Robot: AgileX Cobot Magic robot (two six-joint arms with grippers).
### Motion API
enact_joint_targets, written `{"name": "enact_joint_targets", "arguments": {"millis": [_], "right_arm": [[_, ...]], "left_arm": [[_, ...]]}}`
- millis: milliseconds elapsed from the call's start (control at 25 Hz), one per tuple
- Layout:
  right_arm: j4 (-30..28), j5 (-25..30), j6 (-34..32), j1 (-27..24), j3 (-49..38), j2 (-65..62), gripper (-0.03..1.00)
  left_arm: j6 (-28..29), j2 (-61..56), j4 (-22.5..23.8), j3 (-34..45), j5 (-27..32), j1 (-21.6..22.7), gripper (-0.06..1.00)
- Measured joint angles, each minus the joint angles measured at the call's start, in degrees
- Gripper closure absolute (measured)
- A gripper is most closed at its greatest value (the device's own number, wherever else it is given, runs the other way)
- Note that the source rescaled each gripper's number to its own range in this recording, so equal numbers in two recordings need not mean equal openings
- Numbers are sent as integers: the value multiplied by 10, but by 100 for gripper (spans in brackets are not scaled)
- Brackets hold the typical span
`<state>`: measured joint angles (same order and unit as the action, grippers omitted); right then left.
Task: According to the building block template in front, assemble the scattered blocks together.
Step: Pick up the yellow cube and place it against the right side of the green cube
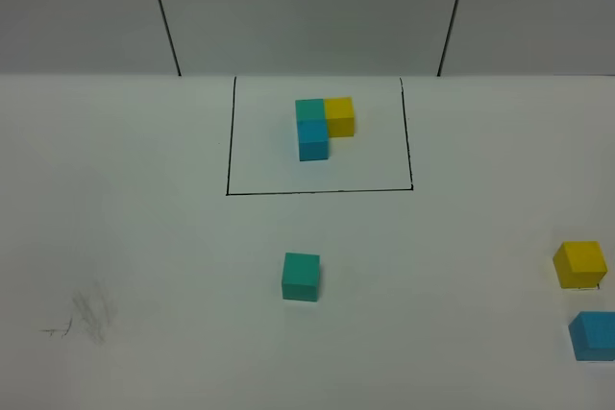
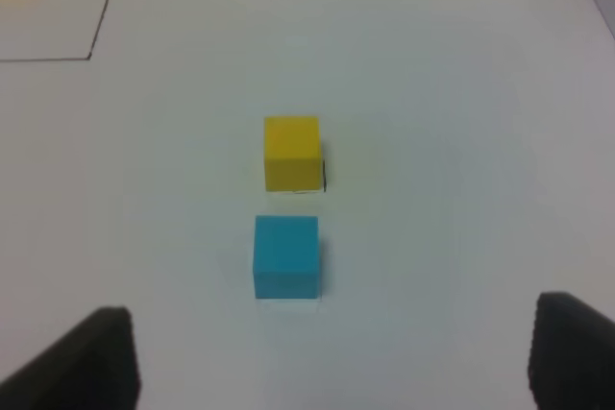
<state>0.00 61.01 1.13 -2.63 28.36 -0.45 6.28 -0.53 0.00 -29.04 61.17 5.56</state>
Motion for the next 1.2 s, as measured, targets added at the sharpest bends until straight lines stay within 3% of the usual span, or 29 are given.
{"name": "enact_joint_targets", "arguments": {"millis": [280, 840, 960, 1200], "right_arm": [[0, -29, -7, 0, 16, 50, 29], [9, -235, 40, 0, 112, 604, 29], [9, -230, 41, 0, 166, 703, 29], [15, -124, 59, 0, 324, 839, 29]], "left_arm": [[0, 0, 0, 1, 0, 0, 35], [0, 0, 0, 1, 0, 0, 35], [0, 0, 0, 1, 0, 0, 35], [0, 0, 0, 1, 0, 0, 35]]}}
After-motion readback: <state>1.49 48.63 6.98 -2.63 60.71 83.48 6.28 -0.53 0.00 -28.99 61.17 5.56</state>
